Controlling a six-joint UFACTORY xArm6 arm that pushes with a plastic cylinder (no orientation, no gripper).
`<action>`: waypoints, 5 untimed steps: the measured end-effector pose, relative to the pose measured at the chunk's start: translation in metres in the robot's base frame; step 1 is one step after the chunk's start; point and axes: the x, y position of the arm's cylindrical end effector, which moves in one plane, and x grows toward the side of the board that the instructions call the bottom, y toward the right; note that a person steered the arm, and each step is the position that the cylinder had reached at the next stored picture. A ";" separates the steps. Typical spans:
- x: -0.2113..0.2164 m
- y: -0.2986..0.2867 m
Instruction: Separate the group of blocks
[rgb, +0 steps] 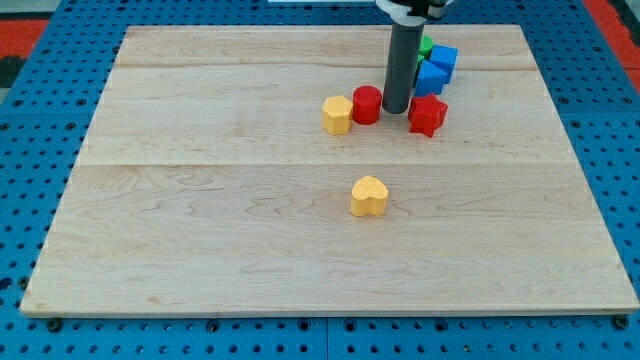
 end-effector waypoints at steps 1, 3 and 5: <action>-0.023 0.023; -0.055 0.073; -0.093 0.179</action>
